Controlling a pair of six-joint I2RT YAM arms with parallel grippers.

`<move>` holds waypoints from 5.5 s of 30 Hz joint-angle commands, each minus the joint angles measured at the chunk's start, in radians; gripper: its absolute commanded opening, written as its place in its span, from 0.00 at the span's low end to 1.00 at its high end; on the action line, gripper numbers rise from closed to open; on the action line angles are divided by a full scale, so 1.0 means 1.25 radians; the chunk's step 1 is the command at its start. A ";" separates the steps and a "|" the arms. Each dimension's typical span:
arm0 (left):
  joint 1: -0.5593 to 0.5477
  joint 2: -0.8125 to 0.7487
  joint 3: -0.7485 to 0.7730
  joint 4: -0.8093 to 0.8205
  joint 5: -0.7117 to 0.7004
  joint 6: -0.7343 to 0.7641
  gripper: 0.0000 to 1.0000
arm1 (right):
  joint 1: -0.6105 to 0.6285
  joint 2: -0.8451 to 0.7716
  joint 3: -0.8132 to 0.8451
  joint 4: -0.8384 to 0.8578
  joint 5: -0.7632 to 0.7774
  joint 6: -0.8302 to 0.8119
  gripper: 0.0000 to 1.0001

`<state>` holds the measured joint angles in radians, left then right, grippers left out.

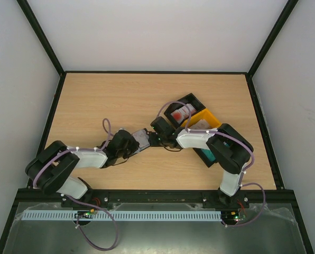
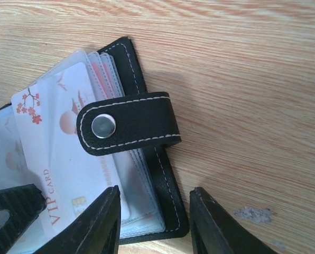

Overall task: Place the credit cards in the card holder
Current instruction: Insert the credit card into the card holder, then adjust the credit card in the card holder.

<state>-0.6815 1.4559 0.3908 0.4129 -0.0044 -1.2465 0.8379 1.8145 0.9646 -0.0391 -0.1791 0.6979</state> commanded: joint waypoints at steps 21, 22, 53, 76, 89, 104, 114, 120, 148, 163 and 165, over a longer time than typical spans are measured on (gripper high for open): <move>-0.033 0.076 0.088 -0.046 0.033 0.074 0.13 | -0.013 -0.058 -0.026 -0.017 0.038 0.015 0.36; -0.033 0.069 0.091 -0.056 0.035 0.082 0.16 | -0.013 -0.066 -0.026 -0.022 0.045 0.015 0.36; 0.231 -0.283 -0.024 -0.319 0.256 0.244 0.45 | 0.131 0.061 0.180 -0.118 0.057 -0.083 0.33; 0.237 -0.152 -0.037 -0.185 0.295 0.259 0.29 | 0.107 0.120 0.139 -0.104 0.073 -0.053 0.14; 0.237 -0.080 -0.038 -0.136 0.303 0.249 0.29 | 0.097 0.106 0.124 -0.093 0.060 -0.035 0.14; 0.237 -0.049 -0.014 -0.029 0.394 0.241 0.25 | 0.064 -0.021 0.073 -0.005 0.075 0.007 0.15; 0.233 -0.012 0.019 -0.001 0.422 0.232 0.27 | 0.028 -0.137 -0.004 0.022 0.132 0.049 0.19; 0.220 0.001 0.037 0.020 0.420 0.228 0.31 | 0.019 -0.180 -0.025 0.018 0.151 0.050 0.20; 0.184 0.043 0.040 0.081 0.403 0.195 0.36 | 0.016 0.039 0.050 -0.004 -0.084 -0.020 0.13; 0.183 -0.037 -0.027 0.085 0.397 0.167 0.42 | 0.016 0.047 0.026 0.076 -0.223 -0.006 0.16; 0.183 -0.040 -0.036 0.084 0.397 0.167 0.43 | 0.016 0.048 0.026 0.076 -0.224 -0.006 0.17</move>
<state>-0.4450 1.4319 0.3717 0.5037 0.4892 -1.0363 0.8528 1.8553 1.0103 0.0250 -0.4194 0.6857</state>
